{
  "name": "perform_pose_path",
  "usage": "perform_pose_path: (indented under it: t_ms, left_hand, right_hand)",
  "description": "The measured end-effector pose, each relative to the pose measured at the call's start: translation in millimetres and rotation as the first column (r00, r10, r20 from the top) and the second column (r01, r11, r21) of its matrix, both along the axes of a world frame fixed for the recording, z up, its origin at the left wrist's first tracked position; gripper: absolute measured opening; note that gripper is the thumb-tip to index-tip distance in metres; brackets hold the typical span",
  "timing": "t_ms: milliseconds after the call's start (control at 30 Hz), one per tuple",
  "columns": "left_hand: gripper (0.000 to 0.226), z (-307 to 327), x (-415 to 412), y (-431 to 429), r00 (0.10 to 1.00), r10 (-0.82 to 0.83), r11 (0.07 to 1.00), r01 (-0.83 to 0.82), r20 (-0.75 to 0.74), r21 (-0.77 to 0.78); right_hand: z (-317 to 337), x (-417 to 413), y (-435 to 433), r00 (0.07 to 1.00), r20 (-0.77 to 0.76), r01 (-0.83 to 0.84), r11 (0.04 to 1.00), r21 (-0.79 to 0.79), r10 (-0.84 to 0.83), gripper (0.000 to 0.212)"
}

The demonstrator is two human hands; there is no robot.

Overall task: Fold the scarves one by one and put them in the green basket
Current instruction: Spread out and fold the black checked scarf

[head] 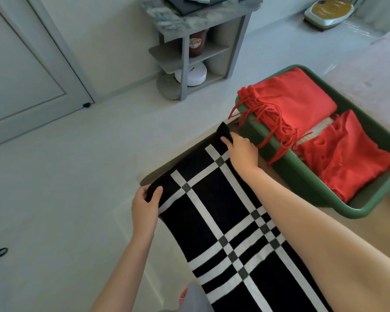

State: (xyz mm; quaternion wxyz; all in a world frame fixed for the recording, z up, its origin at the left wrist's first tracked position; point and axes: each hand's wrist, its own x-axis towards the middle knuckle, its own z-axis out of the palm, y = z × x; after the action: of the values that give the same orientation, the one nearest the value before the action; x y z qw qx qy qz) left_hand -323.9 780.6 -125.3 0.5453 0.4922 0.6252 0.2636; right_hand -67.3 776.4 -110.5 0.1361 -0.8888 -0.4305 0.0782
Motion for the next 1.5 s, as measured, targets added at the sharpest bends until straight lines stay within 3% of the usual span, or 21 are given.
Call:
perform_pose_path:
  t_ms: [100,200,300,400,567,700,800,900,1000,1100,1200,1367,1500]
  left_hand:
    - [0.025,-12.1,0.5,1.4,0.996,0.034,0.999,-0.033,-0.080,0.006]
    - [0.021,-18.0,-2.0,5.6,0.991,0.059,0.998,-0.058,-0.121,0.010]
    - [0.019,-22.4,-4.7,7.6,0.988,0.074,0.997,-0.073,-0.137,0.012]
    - [0.018,-22.5,-4.5,2.7,0.983,0.068,0.997,-0.062,-0.168,0.042]
    - [0.009,-22.6,-5.0,-5.1,0.979,0.096,0.992,-0.079,-0.181,0.096]
    - [0.015,-24.6,-3.1,-8.7,0.971,0.070,0.986,-0.033,-0.229,0.161]
    - [0.032,-27.3,-5.8,-14.8,0.955,0.073,0.971,-0.002,-0.288,0.239]
    - [0.040,-24.9,-3.1,-26.0,0.890,0.075,0.874,0.158,-0.449,0.460]
    - [0.034,-17.8,17.2,-43.4,0.870,-0.123,0.751,0.396,-0.477,0.528]
    - [0.036,-25.4,43.6,-59.9,0.768,-0.386,0.609,0.628,-0.511,0.484]
    - [0.044,-38.7,66.0,-71.4,0.615,-0.502,0.450,0.786,-0.608,0.424]
    - [0.052,-61.3,78.7,-92.6,0.385,-0.506,0.263,0.921,-0.772,0.287]
    - [0.056,-72.0,73.4,-96.3,0.333,-0.451,0.208,0.941,-0.828,0.265]
  right_hand:
    - [-21.8,3.5,2.1,1.000,-0.003,-0.006,0.995,-0.097,0.006,0.048]
    - [-32.2,11.7,1.1,0.974,-0.199,0.110,0.994,-0.010,-0.110,0.058]
    - [-32.4,17.5,-2.1,0.936,-0.313,0.169,0.986,0.002,-0.160,0.043]
    - [-31.8,22.4,-3.4,0.974,-0.179,0.139,0.990,-0.004,-0.138,0.030]
    - [-36.9,24.4,11.7,0.993,0.034,0.112,0.990,-0.081,-0.110,0.026]
    - [-47.2,24.1,15.0,0.994,0.099,0.065,0.990,-0.122,-0.053,0.027]
    - [-44.9,24.0,10.4,0.996,0.083,0.054,0.990,-0.131,-0.044,0.035]
    - [-39.4,15.9,-12.8,1.000,0.011,0.016,1.000,0.001,-0.016,0.047]
    - [-33.7,-6.6,-65.0,0.995,-0.092,-0.020,0.995,0.101,0.029,0.048]
    - [-34.0,-27.1,-138.0,0.986,-0.150,0.093,0.981,0.168,-0.068,0.038]
    - [-33.6,-32.1,-201.7,0.955,-0.214,0.244,0.953,0.182,-0.203,0.031]
    - [-36.1,-8.1,-248.1,0.825,-0.339,0.511,0.853,0.106,-0.453,0.029]
    - [-37.7,6.8,-257.9,0.790,-0.350,0.545,0.838,0.023,-0.504,0.024]
